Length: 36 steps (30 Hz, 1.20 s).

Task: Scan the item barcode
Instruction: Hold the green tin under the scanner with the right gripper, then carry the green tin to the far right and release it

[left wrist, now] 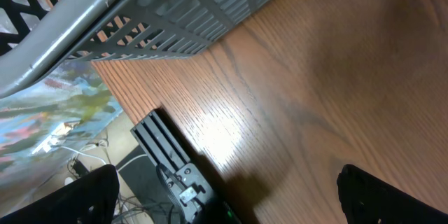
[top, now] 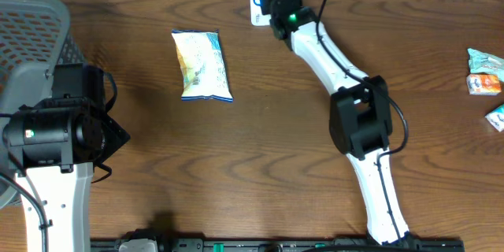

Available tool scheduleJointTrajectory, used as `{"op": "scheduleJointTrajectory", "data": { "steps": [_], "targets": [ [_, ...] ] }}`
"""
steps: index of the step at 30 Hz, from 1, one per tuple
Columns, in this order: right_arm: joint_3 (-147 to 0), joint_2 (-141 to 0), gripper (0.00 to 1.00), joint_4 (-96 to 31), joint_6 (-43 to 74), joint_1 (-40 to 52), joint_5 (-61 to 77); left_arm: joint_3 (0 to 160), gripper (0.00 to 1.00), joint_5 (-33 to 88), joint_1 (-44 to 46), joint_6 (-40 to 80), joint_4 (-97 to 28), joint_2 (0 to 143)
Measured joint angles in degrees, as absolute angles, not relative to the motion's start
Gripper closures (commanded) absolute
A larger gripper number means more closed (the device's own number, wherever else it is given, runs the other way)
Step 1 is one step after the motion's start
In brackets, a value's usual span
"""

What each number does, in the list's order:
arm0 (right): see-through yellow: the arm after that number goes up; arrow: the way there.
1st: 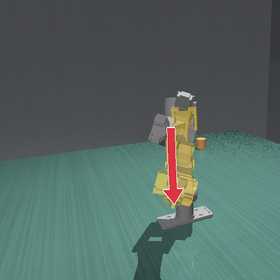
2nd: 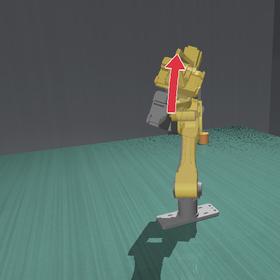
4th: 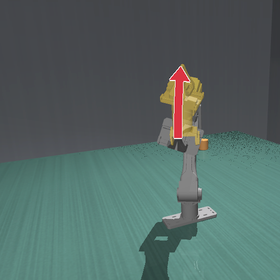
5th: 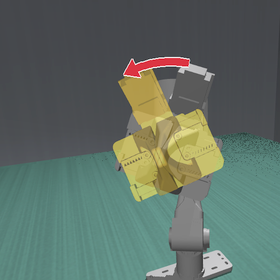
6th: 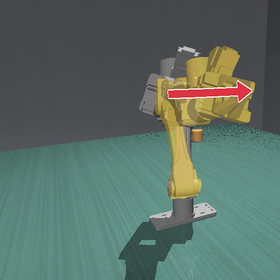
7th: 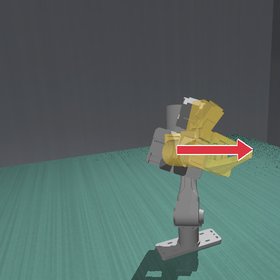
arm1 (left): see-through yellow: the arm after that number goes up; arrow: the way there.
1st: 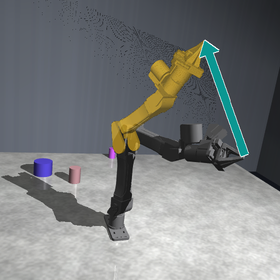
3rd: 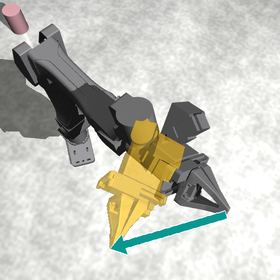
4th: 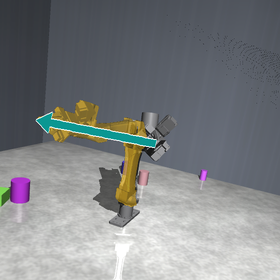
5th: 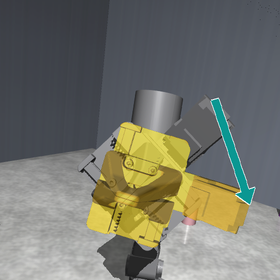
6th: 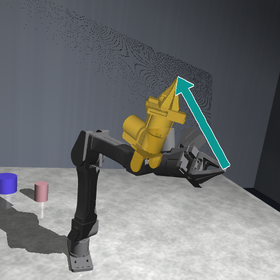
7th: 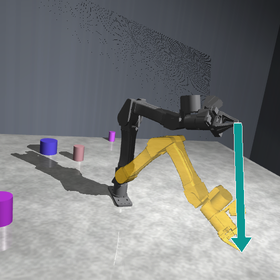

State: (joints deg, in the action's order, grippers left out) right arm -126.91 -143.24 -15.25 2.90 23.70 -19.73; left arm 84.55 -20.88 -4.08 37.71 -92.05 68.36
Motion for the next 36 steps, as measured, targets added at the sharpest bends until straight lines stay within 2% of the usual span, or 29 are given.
{"op": "scheduleJointTrajectory", "data": {
  "steps": [6, 12, 19, 21, 23, 24, 25, 30, 36],
  "targets": [
    [-126.9, -134.1, 0.51, -29.9, 5.8, 18.8, -19.8, 84.6, 0.03, -20.9, -4.1, 37.7, -92.0, 68.4],
    [-127.8, -124.5, 0.50, -50.2, 7.3, 7.7, -20.4, 84.6, 0.02, -20.9, -4.1, 37.7, -92.0, 68.4],
    [-127.8, -125.9, 0.50, -68.0, 7.4, -4.9, -20.9, 84.6, 0.02, -20.9, -4.1, 37.7, -92.0, 68.4],
    [-127.8, -127.0, 0.45, -70.1, 7.6, -7.6, -20.9, 84.6, 0.02, -20.9, -4.1, 37.7, -92.0, 68.4],
    [-127.7, -128.3, 0.33, -72.3, 7.6, -10.8, -20.8, 84.6, 0.02, -20.9, -4.1, 37.7, -92.0, 68.4],
    [-127.7, -128.7, 0.22, -72.9, 7.9, -11.9, -20.8, 84.6, 0.02, -20.9, -4.1, 37.7, -92.0, 68.4],
    [-127.7, -129.1, 0.18, -73.5, 7.8, -13.5, -20.8, 84.6, 0.02, -20.9, -4.1, 37.7, -92.0, 68.4],
    [-127.7, -130.0, 0.07, -74.3, 9.0, -18.8, -19.3, 84.6, 0.02, -20.9, -4.1, 37.7, -92.0, 68.4],
    [-127.7, -130.3, 0.02, -74.3, 9.6, -22.2, -11.6, 84.6, 0.02, -20.9, -4.1, 37.7, -92.0, 68.4]
  ]
}}
